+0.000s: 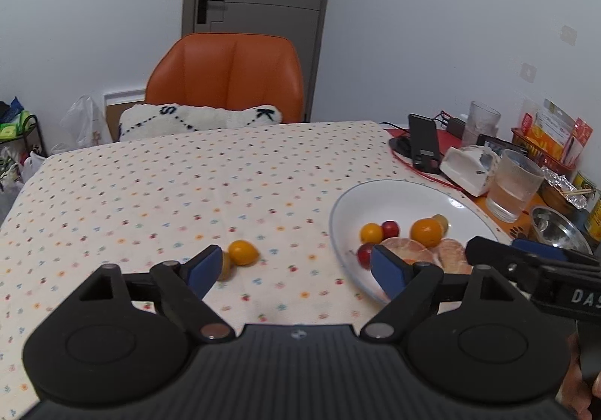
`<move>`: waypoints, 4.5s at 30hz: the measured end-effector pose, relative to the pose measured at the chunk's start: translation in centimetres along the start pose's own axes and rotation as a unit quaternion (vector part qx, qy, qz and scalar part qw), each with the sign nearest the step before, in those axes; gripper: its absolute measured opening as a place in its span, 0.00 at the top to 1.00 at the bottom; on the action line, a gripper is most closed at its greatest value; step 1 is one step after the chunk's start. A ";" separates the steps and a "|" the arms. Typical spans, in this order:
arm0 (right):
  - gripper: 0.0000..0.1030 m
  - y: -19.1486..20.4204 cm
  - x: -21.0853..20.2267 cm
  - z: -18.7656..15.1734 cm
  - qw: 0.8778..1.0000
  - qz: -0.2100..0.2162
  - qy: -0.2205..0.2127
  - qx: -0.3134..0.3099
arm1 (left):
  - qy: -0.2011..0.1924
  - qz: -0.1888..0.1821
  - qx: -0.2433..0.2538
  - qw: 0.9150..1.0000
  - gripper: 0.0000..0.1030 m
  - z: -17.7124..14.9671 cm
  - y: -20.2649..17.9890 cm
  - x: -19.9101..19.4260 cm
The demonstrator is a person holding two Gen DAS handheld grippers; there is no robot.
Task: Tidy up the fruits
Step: 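Lower the orange and pomelo segment onto the plate and open both tools, then grasp a kiwi with the left tool while the right tool grasps a kumquat, then carry the kiwi and kumquat over the white plate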
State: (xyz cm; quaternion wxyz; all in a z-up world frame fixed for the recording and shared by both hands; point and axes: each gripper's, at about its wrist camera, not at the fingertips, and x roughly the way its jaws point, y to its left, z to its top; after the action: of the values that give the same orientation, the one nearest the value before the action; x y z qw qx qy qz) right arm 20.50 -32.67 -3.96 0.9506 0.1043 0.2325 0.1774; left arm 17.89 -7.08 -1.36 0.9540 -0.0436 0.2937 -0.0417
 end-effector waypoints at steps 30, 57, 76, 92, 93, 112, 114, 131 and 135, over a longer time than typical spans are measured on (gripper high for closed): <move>0.00 5.6 3.7 -0.9 0.998 0.054 0.031 -0.021 | -0.008 0.039 -0.036 0.999 0.16 -2.0 6.7 0.1; 0.52 6.9 9.3 0.0 0.990 0.100 0.084 -0.057 | 0.036 0.014 -0.046 0.998 0.62 -1.1 6.9 6.7; 0.56 10.6 12.8 0.1 0.981 0.126 0.103 -0.102 | 0.030 0.027 -0.077 0.996 0.87 -0.6 10.4 5.2; 0.78 12.8 15.6 -1.6 0.970 0.114 0.150 -0.153 | 0.042 0.045 -0.088 0.994 0.78 -1.2 12.0 5.3; 0.78 12.8 15.5 -1.7 0.970 0.114 0.150 -0.154 | 0.045 0.046 -0.091 0.994 0.76 -1.3 12.1 5.5; 0.78 10.8 11.8 0.0 0.980 0.120 0.107 -0.115 | 0.015 0.038 -0.084 0.996 0.78 -0.2 9.8 4.5; 0.78 10.2 11.2 0.4 0.982 0.116 0.100 -0.109 | 0.013 0.033 -0.079 0.996 0.78 0.1 9.1 4.2; 0.78 4.4 5.6 1.5 0.993 0.066 0.063 -0.078 | -0.004 -0.022 -0.037 0.999 0.78 0.7 2.1 2.6; 0.78 3.2 4.6 1.6 0.994 0.056 0.057 -0.071 | -0.005 -0.031 -0.031 0.999 0.78 0.7 0.7 2.5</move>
State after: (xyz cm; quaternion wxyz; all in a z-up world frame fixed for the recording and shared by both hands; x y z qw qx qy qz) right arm 24.11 -28.17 -3.55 0.9294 0.0385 0.2671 0.2518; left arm 20.37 -6.56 -2.21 0.9518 -0.0826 0.2886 -0.0624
